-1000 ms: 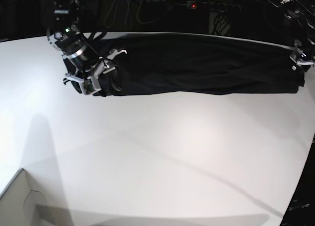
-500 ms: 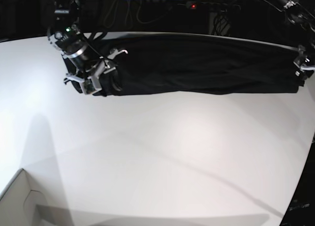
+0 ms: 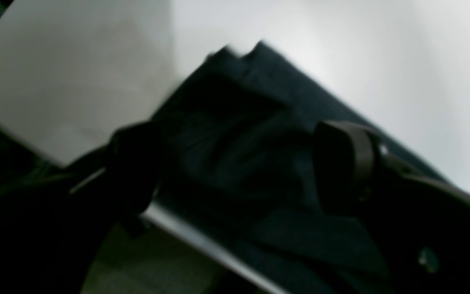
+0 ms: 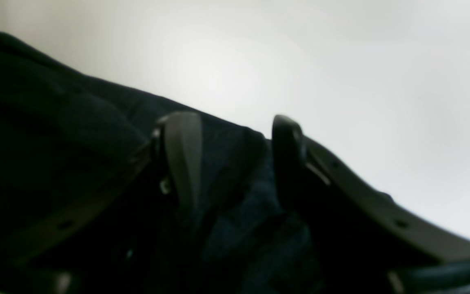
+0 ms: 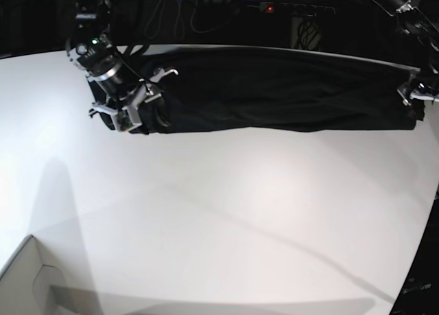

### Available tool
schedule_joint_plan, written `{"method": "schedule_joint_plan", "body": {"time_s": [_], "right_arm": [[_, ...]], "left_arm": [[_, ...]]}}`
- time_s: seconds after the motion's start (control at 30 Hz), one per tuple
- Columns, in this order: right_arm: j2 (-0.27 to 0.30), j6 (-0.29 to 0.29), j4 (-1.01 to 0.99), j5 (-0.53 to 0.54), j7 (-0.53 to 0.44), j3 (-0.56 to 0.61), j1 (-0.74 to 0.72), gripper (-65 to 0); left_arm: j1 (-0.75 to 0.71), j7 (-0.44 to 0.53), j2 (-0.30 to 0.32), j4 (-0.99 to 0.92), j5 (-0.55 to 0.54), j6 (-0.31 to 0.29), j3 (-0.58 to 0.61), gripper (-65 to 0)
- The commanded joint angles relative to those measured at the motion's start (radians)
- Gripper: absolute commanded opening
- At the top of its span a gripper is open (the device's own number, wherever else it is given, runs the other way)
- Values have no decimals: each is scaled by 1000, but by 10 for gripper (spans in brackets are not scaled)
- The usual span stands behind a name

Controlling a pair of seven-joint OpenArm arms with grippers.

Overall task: Layout the t-shirt on the table in an organized manner, then fold the t-shirt properly
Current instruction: 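Hold both ends of the folded strip with both grippers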

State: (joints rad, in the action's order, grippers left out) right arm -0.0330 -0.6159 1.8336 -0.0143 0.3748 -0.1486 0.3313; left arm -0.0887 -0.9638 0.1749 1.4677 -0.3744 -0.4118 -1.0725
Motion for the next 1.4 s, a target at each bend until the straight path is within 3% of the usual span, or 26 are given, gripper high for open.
{"method": "schedule_joint_plan", "body": {"time_s": [0.0, 0.13, 0.37, 0.8, 0.93, 1.03, 1.2, 1.37], "right_arm": [[2, -5, 21, 20, -26, -1, -5, -363], [2, -5, 21, 20, -26, -1, -5, -363], [0, -5, 21, 20, -26, -1, -7, -363], [2, -5, 21, 20, -26, -1, -7, -363], [2, -5, 21, 20, -26, -1, -8, -363], [2, -5, 21, 20, -26, -1, -8, -363], [2, -5, 21, 20, -26, -1, -8, -363], [2, -5, 22, 20, -26, -1, -8, -363]], "left_arm": [[8, 45, 22, 17, -13, 0, -4, -88], [-32, 144, 16, 15, -13, 0, 4, -88], [-61, 262, 36, -86, -13, 0, 119, -88], [-52, 305, 59, -256, -13, 0, 142, -92], [-59, 305, 61, -276, -15, 0, 209, -95], [-61, 305, 58, -278, -15, 0, 234, -148], [-61, 306, 54, -278, -15, 0, 268, -293], [-53, 308, 54, -301, -15, 0, 272, -366]]}}
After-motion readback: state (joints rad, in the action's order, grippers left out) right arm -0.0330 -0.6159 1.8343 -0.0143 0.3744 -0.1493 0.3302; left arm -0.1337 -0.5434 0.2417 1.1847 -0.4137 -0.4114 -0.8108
